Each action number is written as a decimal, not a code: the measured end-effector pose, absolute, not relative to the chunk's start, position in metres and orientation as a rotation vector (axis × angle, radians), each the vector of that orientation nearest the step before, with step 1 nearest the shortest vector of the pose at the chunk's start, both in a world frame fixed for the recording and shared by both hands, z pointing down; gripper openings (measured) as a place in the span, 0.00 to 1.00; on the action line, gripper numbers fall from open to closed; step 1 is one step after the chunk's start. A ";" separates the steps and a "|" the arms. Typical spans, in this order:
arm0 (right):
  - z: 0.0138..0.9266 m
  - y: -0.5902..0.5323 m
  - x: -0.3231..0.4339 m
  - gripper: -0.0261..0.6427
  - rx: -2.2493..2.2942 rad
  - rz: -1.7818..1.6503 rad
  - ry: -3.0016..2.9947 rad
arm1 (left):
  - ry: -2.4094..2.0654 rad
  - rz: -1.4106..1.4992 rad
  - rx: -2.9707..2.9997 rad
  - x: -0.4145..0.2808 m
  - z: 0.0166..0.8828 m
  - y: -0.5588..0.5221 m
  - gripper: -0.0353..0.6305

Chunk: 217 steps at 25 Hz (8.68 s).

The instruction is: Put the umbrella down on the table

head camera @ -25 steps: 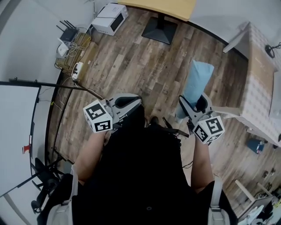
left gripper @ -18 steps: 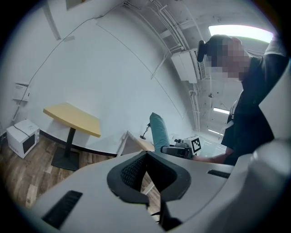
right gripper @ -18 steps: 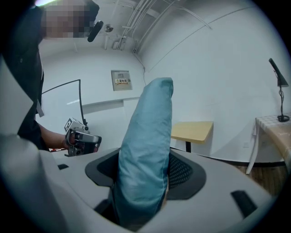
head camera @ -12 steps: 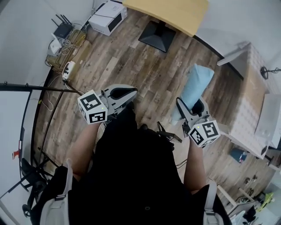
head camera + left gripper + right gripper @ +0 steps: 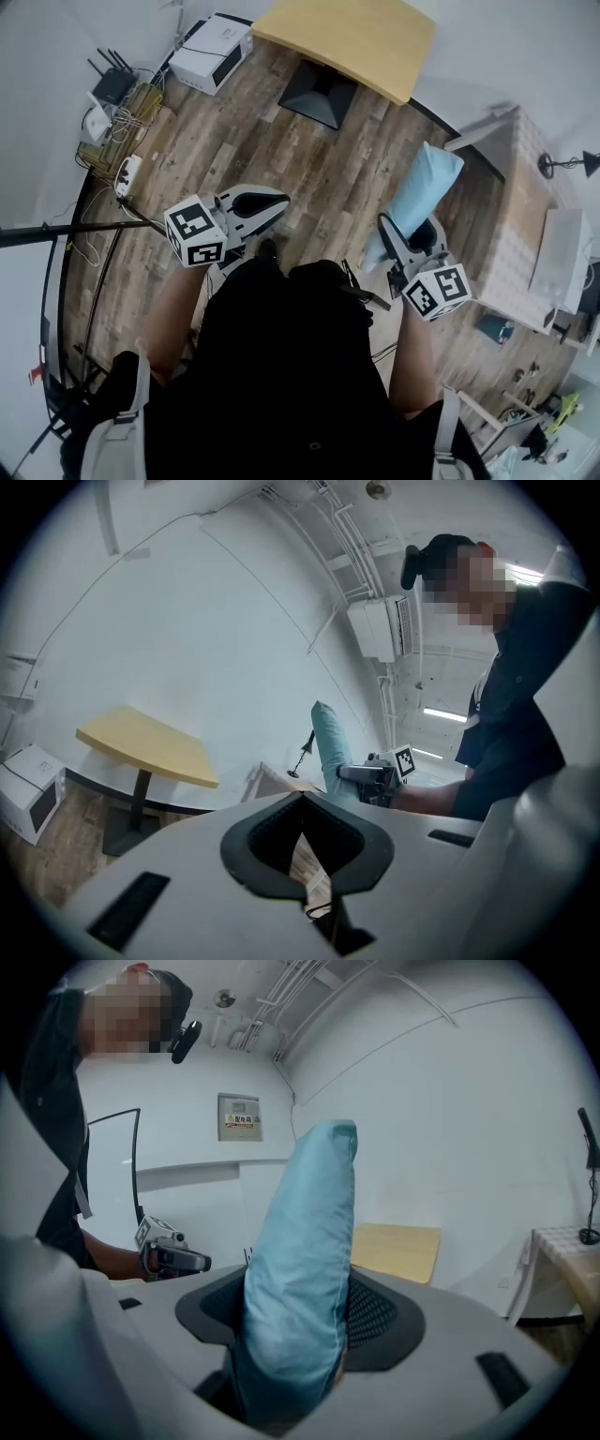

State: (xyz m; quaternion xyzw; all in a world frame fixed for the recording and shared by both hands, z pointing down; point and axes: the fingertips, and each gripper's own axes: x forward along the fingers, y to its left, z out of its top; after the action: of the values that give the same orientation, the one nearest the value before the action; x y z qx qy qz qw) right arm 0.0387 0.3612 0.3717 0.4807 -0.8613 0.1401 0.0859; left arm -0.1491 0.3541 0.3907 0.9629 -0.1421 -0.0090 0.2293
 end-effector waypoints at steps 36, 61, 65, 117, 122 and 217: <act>0.382 0.111 0.212 0.48 1.273 0.422 -2.784 | -0.610 0.118 2.643 0.038 0.372 0.138 0.07; 0.365 -0.055 0.198 0.48 1.487 0.443 -2.649 | -0.433 0.063 2.696 0.014 0.372 -0.066 0.07; 0.356 -0.092 0.176 0.48 1.509 0.416 -2.624 | -0.423 0.033 2.700 -0.011 0.370 -0.108 0.07; 0.445 -0.374 0.160 0.48 1.073 0.374 -2.403 | -0.640 0.317 2.631 -0.007 0.431 -0.348 0.07; 0.471 -0.393 0.140 0.48 1.030 0.424 -2.301 | -0.614 0.313 2.610 -0.020 0.458 -0.376 0.07; 0.328 -0.383 0.108 0.07 1.346 0.487 -2.604 | -0.269 0.098 2.835 -0.015 0.357 -0.414 0.07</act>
State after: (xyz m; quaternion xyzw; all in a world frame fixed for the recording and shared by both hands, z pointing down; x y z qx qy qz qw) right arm 0.1085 -0.3831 0.3280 0.4513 -0.8732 0.1634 0.0848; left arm -0.0154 -0.4139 0.3574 0.9843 -0.0936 0.0340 0.1457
